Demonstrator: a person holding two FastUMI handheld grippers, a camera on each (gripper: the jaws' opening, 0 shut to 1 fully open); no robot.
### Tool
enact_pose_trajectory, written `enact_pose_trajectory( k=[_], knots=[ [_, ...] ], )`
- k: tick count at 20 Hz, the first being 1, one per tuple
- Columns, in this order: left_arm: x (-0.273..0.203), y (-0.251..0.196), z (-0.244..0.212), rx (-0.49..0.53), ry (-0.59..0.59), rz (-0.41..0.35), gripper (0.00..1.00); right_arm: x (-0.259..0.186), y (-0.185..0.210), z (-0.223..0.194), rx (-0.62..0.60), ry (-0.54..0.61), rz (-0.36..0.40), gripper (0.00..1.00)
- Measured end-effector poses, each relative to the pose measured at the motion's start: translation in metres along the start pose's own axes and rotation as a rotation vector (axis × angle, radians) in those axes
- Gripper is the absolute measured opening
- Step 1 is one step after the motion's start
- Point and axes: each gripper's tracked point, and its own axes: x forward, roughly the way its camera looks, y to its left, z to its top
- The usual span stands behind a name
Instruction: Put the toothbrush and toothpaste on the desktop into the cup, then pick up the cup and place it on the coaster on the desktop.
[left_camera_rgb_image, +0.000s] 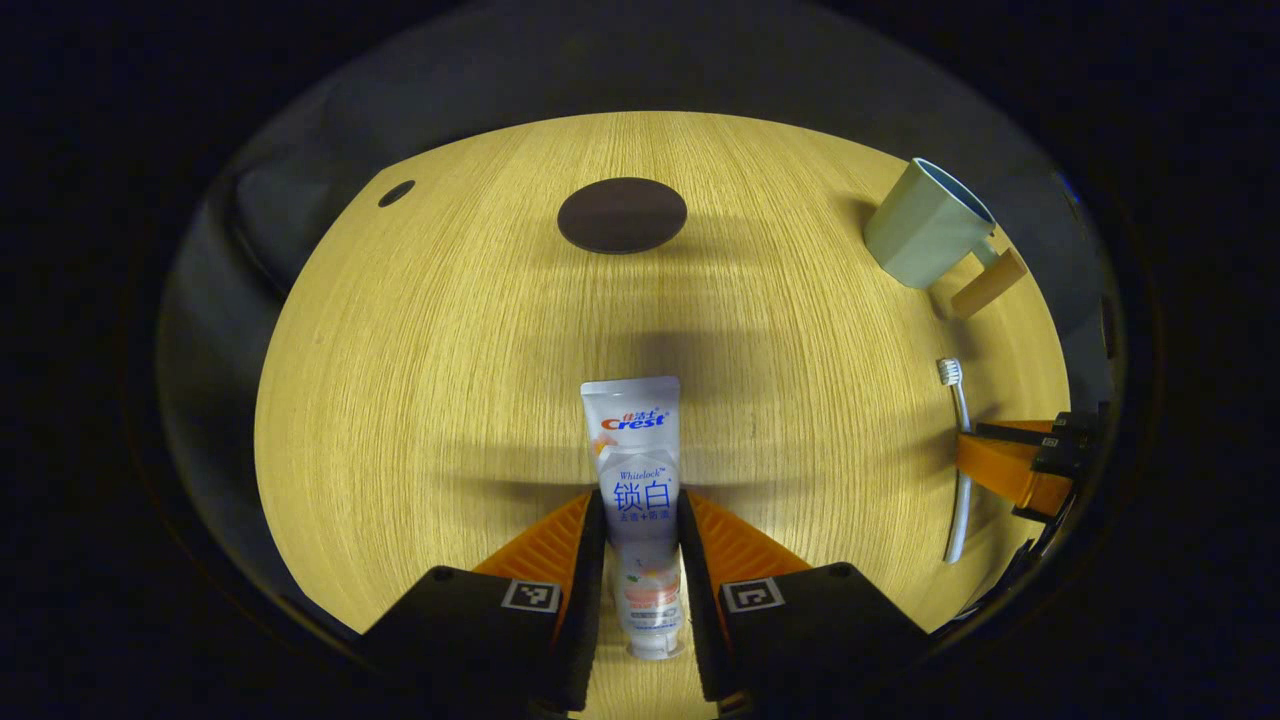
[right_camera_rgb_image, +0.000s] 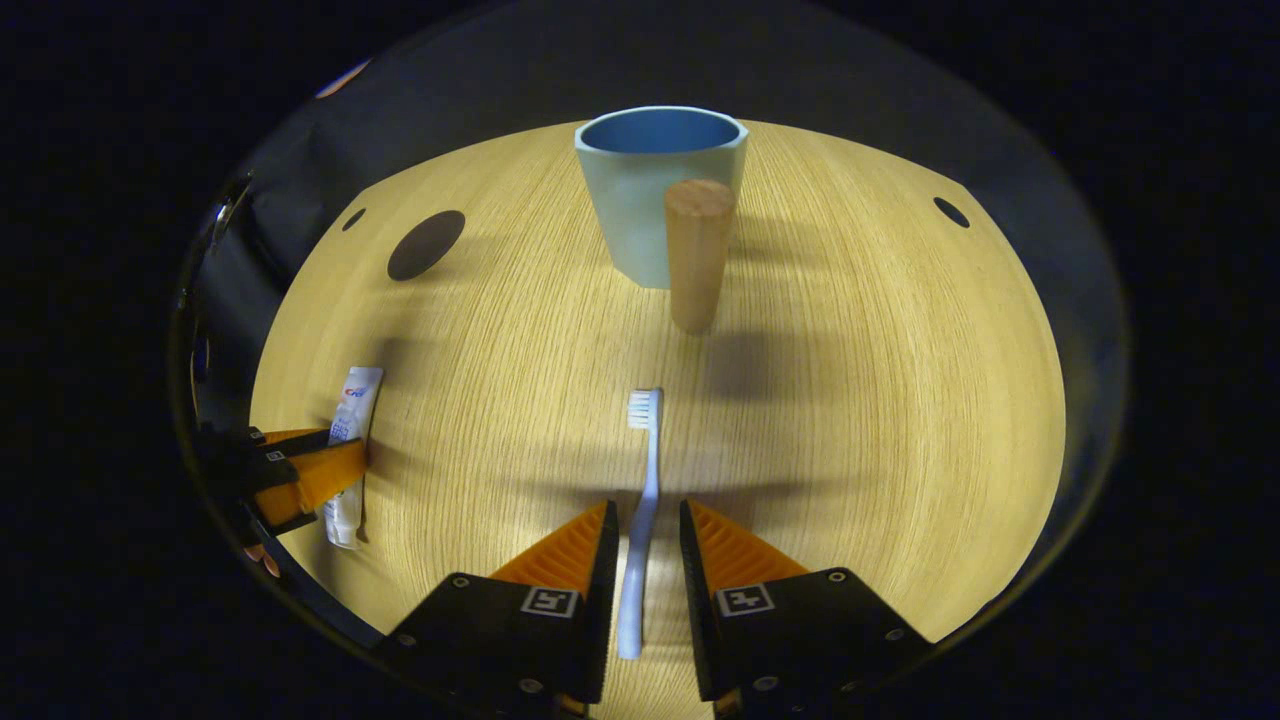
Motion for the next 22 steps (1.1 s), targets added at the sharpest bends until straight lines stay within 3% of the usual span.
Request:
enact_pose_trajectory(
  k=[1,5,7,10,15,21,22],
  knots=[
    [0.006,0.0,0.0,-0.009,-0.016,0.0,0.45,0.0,-0.001,-0.001,-0.005,-0.001,-0.008,0.27],
    [0.004,-0.002,-0.001,-0.018,-0.022,-0.01,0.29,0.002,0.0,0.0,0.015,0.002,-0.002,0.13],
    [0.0,-0.004,0.003,-0.021,-0.035,-0.024,0.28,0.002,0.0,0.001,0.007,-0.009,0.012,0.08],
    [-0.005,-0.006,0.009,-0.019,-0.071,-0.04,0.2,0.004,0.004,0.002,-0.003,-0.03,0.03,0.06],
    [-0.004,0.0,0.013,-0.05,-0.118,-0.052,0.2,-0.015,0.003,0.017,-0.017,-0.12,0.053,0.06],
    [-0.012,0.003,0.059,-0.062,-0.241,-0.044,0.2,-0.047,-0.003,0.039,-0.011,-0.256,0.097,0.06],
    [-0.01,0.008,0.024,-0.062,-0.265,-0.044,0.2,-0.053,-0.005,0.044,-0.027,-0.292,0.1,0.06]
  ],
)
